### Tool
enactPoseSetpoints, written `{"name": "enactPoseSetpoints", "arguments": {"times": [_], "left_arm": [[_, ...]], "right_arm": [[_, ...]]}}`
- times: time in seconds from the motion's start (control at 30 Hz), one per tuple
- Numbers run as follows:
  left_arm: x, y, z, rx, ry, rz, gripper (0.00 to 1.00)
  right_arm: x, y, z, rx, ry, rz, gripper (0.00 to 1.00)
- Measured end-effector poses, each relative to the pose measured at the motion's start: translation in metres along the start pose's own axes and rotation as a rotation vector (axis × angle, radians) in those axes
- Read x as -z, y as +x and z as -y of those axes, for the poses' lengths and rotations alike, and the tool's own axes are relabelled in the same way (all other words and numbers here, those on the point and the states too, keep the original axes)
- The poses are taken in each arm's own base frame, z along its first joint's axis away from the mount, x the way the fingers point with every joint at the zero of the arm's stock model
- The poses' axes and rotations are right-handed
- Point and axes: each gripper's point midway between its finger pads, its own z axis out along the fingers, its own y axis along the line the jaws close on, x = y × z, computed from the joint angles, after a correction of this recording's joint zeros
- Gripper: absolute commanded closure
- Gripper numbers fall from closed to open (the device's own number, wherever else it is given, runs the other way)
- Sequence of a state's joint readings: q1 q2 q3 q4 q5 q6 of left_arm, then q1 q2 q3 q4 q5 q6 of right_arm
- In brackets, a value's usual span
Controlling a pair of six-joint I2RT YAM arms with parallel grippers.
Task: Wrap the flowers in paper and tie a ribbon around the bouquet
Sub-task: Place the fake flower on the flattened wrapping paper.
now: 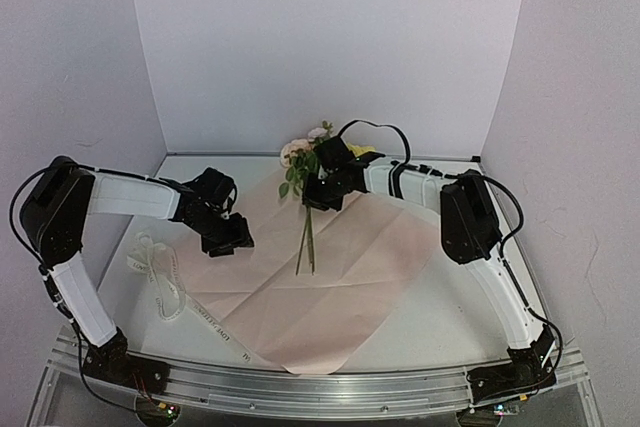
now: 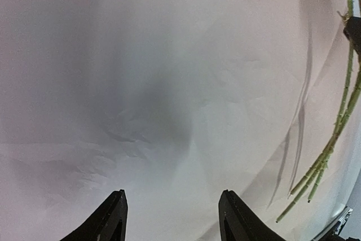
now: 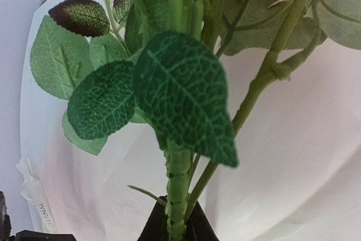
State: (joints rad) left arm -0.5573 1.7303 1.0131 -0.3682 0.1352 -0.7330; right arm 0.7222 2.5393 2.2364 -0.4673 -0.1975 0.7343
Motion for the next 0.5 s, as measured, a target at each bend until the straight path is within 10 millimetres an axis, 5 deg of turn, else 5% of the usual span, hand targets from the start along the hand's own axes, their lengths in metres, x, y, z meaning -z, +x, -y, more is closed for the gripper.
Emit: {"name": "enactPoseSetpoints", "arguments": {"times": [0.27,0.33,0.5], "left_arm": [[-0.017,0.007,-0.013,0.01,-0.032,-0.036,0.43],[-0.017,0.006,-0.013,0.009,-0.026,-0.035,0.43],[-0.017,0.004,-0.013,0.002,-0.017,-0.034,0.43]], "right_arm": [[-0.001,0.013,-0.014,0.002,-0.022,-0.02,0.97],[-0.001,0.014,-0.015,-0.001,-0.024,-0.022,0.8],[-0.002,0.015,-0.019,-0.003,-0.033,-0.02,0.57]]}}
